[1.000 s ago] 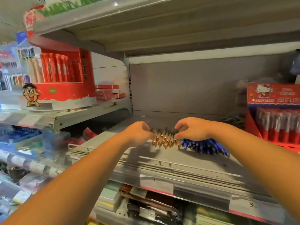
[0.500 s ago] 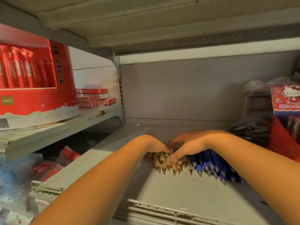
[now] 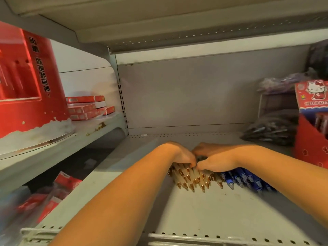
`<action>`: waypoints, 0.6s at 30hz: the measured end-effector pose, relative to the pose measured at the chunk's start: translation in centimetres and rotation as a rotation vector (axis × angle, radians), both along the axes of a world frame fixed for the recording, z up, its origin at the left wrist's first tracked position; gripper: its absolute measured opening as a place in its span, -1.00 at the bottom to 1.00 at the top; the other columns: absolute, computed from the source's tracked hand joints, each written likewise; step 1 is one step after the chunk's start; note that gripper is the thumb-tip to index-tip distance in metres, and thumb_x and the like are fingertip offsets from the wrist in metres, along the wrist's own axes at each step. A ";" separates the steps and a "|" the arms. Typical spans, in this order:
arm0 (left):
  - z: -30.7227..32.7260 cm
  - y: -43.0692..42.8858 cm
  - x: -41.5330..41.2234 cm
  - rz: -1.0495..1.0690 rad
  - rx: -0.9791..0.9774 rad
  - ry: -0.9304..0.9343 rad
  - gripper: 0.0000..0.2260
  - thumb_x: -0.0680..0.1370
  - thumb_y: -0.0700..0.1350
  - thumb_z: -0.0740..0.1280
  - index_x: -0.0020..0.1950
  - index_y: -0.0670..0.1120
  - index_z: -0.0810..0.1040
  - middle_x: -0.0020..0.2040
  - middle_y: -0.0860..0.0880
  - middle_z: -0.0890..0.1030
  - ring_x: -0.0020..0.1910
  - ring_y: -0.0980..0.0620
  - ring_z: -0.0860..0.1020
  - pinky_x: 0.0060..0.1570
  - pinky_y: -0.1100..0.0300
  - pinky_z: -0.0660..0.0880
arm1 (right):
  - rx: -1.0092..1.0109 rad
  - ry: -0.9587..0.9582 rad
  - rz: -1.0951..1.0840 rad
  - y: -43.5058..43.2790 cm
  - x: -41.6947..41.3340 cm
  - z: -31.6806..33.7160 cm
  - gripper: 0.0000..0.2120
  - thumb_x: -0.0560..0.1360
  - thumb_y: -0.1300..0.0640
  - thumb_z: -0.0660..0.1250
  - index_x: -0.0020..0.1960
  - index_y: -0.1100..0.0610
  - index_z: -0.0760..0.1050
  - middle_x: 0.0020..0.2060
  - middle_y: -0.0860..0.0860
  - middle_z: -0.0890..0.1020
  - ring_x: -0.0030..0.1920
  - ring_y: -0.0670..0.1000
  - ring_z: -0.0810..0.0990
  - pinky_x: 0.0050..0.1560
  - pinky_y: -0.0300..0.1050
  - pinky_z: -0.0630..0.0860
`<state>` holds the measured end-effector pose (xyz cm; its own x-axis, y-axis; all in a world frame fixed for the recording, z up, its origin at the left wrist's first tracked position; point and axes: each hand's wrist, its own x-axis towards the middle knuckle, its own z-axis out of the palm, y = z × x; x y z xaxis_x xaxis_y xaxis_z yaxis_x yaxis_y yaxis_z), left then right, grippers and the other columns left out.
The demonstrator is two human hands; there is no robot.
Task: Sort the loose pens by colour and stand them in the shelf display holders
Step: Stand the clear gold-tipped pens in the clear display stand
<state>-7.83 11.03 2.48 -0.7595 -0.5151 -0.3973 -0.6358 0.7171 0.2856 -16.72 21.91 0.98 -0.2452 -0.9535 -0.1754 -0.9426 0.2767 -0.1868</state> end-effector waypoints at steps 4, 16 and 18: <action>-0.4 -0.4 -0.2 0.014 0.030 -0.014 -0.83 0.58 -0.06 0.24 -0.17 -0.11 0.47 -0.28 -0.06 0.54 -0.41 0.04 0.51 -0.46 0.28 0.46 | -0.002 0.019 -0.009 0.1 0.1 -0.3 -0.71 0.60 -0.05 0.18 0.29 -0.05 0.43 0.21 0.01 0.52 0.14 0.05 0.54 0.21 0.06 0.51; -0.5 -0.7 -0.8 -0.044 -0.036 -0.059 -0.84 0.55 -0.19 0.22 -0.24 -0.13 0.44 -0.34 -0.06 0.51 -0.51 0.06 0.45 -0.52 0.40 0.37 | 0.011 0.057 0.014 0.7 -0.6 -0.8 -0.65 0.63 -0.14 0.11 0.32 -0.05 0.46 0.30 0.04 0.46 0.24 0.07 0.48 0.30 0.05 0.43; -1.1 -1.3 -1.3 -0.030 -0.125 -0.028 -0.90 0.54 -0.21 0.24 -0.17 -0.16 0.47 -0.24 -0.09 0.55 -0.50 0.09 0.47 -0.48 0.39 0.43 | 0.014 0.058 0.021 0.7 -0.8 -0.8 -0.64 0.63 -0.17 0.08 0.36 -0.15 0.43 0.37 0.03 0.40 0.32 0.08 0.42 0.34 0.03 0.37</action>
